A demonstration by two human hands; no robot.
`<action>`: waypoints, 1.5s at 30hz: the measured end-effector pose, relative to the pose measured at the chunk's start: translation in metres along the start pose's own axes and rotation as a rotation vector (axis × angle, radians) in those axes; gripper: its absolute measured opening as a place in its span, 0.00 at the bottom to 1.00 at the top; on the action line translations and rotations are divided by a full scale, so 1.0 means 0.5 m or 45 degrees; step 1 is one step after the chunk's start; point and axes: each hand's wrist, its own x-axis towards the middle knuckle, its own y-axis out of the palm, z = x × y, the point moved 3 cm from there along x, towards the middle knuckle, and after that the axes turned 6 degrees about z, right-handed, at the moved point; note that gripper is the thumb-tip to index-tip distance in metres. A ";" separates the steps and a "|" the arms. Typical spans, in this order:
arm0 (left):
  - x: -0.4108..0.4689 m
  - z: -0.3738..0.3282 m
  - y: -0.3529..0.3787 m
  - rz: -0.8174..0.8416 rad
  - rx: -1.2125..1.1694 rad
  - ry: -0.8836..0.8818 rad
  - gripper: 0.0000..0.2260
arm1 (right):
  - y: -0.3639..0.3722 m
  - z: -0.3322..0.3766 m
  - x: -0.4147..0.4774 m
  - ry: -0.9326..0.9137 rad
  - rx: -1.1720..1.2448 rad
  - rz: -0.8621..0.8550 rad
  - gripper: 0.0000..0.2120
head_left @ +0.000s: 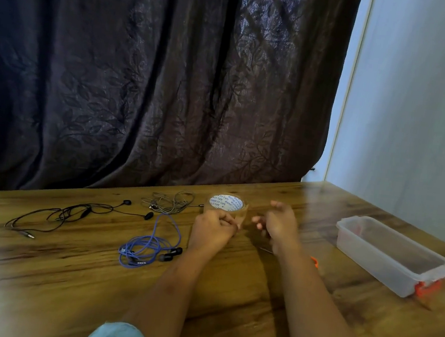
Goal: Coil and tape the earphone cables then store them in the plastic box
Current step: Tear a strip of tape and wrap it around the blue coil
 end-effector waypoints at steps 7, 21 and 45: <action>-0.008 0.006 -0.008 0.038 -0.023 -0.043 0.07 | -0.099 0.045 -0.055 0.028 -1.407 -0.229 0.02; -0.014 0.011 -0.009 -0.006 -0.049 0.026 0.05 | -0.066 0.012 -0.100 -0.008 -1.593 0.269 0.13; -0.003 0.033 -0.019 -0.142 -0.286 -0.051 0.03 | 0.042 0.021 -0.174 -0.271 -1.822 0.146 0.11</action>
